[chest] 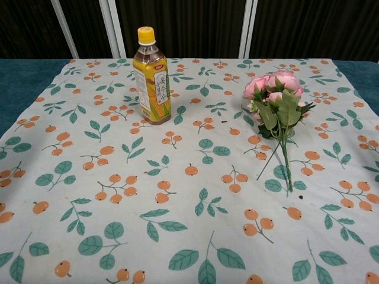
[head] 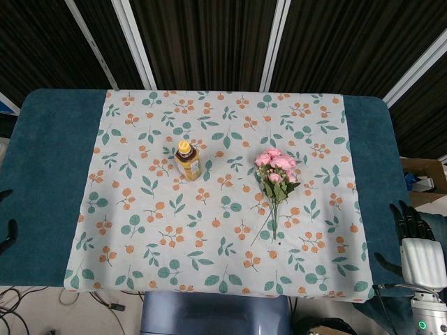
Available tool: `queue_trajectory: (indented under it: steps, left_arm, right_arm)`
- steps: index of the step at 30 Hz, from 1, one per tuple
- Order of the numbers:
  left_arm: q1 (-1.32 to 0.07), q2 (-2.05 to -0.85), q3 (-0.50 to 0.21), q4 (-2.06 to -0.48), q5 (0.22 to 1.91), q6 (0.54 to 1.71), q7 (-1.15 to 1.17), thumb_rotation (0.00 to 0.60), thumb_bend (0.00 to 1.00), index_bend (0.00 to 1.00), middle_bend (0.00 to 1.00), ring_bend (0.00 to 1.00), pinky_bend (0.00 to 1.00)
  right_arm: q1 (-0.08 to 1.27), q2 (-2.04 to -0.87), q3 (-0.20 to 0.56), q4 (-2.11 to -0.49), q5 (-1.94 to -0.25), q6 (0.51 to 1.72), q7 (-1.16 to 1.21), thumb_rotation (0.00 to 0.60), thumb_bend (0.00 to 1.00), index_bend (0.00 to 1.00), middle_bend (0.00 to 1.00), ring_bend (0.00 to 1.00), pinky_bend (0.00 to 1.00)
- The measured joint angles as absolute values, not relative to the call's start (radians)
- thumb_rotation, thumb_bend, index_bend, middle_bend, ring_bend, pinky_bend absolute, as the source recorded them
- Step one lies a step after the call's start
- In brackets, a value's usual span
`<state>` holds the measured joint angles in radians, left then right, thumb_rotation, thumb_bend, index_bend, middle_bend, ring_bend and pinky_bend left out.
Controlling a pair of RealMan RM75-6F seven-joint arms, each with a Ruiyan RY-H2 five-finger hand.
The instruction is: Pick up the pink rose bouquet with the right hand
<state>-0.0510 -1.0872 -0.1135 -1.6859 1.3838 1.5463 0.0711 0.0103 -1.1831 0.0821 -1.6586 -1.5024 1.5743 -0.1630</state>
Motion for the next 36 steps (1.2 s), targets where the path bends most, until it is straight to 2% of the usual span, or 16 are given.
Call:
queue_trajectory:
  steps: [12, 21, 28, 36]
  left_arm:
    - [-0.05, -1.087, -0.112, -1.69, 1.376, 1.542, 0.083, 0.6, 0.51, 0.19, 0.03, 0.04, 0.0]
    - [-0.048, -1.087, -0.113, -1.698, 1.369, 1.541, 0.083, 0.6, 0.51, 0.19, 0.03, 0.04, 0.0]
    - [-0.044, -1.087, -0.113, -1.706, 1.367, 1.544, 0.084, 0.6, 0.51, 0.19, 0.03, 0.04, 0.0]
    - [-0.045, -1.086, -0.115, -1.711, 1.358, 1.537, 0.085, 0.6, 0.51, 0.19, 0.03, 0.04, 0.0]
  right_arm:
    - [0.009, -1.193, 0.096, -1.684, -1.477, 1.578, -0.154, 0.6, 0.17, 0.01, 0.04, 0.06, 0.19]
    - [0.009, -1.18, 0.096, -1.726, -1.441, 1.539, -0.069, 0.6, 0.12, 0.01, 0.04, 0.06, 0.19]
    - [0.04, -1.148, 0.109, -1.807, -1.366, 1.422, 0.08, 0.6, 0.09, 0.01, 0.04, 0.06, 0.19]
    - [0.17, -1.118, 0.185, -1.887, -1.131, 1.206, 0.016, 0.6, 0.07, 0.01, 0.03, 0.06, 0.19]
